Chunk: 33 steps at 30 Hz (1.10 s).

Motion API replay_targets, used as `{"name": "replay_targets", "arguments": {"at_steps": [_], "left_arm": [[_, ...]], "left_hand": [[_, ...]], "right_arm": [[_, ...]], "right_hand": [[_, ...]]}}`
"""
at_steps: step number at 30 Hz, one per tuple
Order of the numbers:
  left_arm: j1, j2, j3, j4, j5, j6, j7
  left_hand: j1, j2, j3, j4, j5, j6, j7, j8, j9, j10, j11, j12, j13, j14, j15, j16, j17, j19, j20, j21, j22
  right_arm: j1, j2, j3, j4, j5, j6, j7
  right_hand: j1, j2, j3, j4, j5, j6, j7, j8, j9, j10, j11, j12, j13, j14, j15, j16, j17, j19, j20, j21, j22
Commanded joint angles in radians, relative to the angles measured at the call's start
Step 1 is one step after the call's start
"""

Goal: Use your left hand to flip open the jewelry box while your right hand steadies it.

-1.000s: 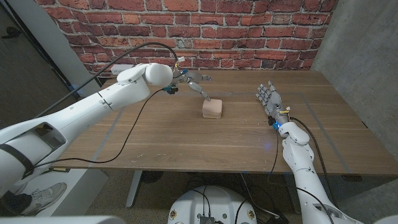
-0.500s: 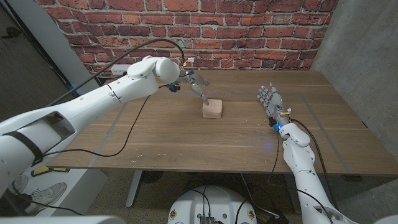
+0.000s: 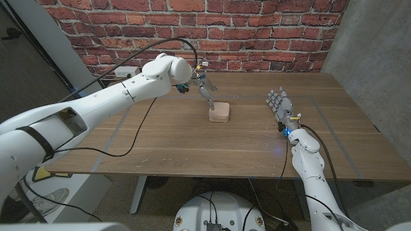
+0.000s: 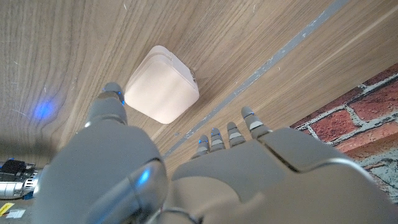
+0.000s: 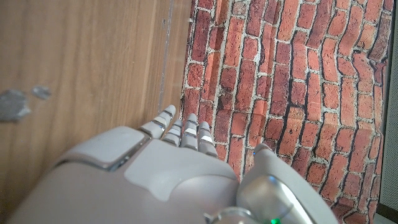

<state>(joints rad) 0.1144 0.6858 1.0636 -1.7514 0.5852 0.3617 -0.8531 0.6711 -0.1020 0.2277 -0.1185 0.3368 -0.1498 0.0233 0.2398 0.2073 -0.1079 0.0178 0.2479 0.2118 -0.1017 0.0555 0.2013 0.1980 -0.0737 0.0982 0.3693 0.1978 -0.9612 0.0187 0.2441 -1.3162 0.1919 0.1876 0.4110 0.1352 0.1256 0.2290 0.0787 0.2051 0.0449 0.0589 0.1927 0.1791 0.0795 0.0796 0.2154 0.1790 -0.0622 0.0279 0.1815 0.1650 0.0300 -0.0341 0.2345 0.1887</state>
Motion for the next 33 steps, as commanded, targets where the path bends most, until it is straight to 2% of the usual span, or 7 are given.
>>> {"name": "replay_targets", "arguments": {"at_steps": [1,19,33], "left_arm": [[-0.028,-0.045,0.055,0.036,0.105,-0.014,-0.037],[-0.002,-0.099,0.072,0.105,0.175,-0.065,0.006],[0.019,-0.131,0.089,0.154,0.201,-0.102,0.052]], "left_hand": [[0.013,-0.001,-0.003,0.001,0.006,0.005,0.004,0.0,0.002,-0.001,-0.002,0.002,0.006,0.005,0.001,0.007,0.003,-0.002,-0.007,-0.001,0.003],[0.023,0.004,-0.011,0.003,0.009,-0.03,0.0,-0.016,0.004,-0.012,-0.016,-0.002,0.011,0.008,-0.005,0.008,0.005,0.004,-0.01,-0.002,0.003],[0.031,0.01,-0.016,0.004,0.01,-0.047,0.0,-0.023,0.006,-0.03,-0.015,-0.008,0.015,0.002,-0.008,0.006,0.006,-0.001,-0.003,-0.006,0.004]], "right_arm": [[0.014,0.002,0.009,0.039,0.011,0.011,0.002],[0.028,-0.004,0.013,0.07,0.022,0.023,0.008],[0.026,-0.008,0.015,0.074,0.028,0.021,0.011]], "right_hand": [[-0.004,-0.001,-0.003,0.001,0.002,0.012,0.002,0.006,0.002,0.01,0.0,0.009,0.003,0.004,-0.001,0.004,0.005,0.008,-0.011,0.003,0.001],[-0.007,-0.002,-0.004,0.004,0.002,0.025,0.003,0.007,0.002,0.019,0.0,0.009,0.002,0.012,0.001,0.002,0.005,0.011,-0.01,0.001,0.002],[-0.011,-0.005,-0.005,0.008,0.002,0.046,0.009,0.01,0.002,0.032,-0.001,0.01,0.002,0.022,0.002,0.001,0.005,0.018,-0.009,0.0,0.002]]}}
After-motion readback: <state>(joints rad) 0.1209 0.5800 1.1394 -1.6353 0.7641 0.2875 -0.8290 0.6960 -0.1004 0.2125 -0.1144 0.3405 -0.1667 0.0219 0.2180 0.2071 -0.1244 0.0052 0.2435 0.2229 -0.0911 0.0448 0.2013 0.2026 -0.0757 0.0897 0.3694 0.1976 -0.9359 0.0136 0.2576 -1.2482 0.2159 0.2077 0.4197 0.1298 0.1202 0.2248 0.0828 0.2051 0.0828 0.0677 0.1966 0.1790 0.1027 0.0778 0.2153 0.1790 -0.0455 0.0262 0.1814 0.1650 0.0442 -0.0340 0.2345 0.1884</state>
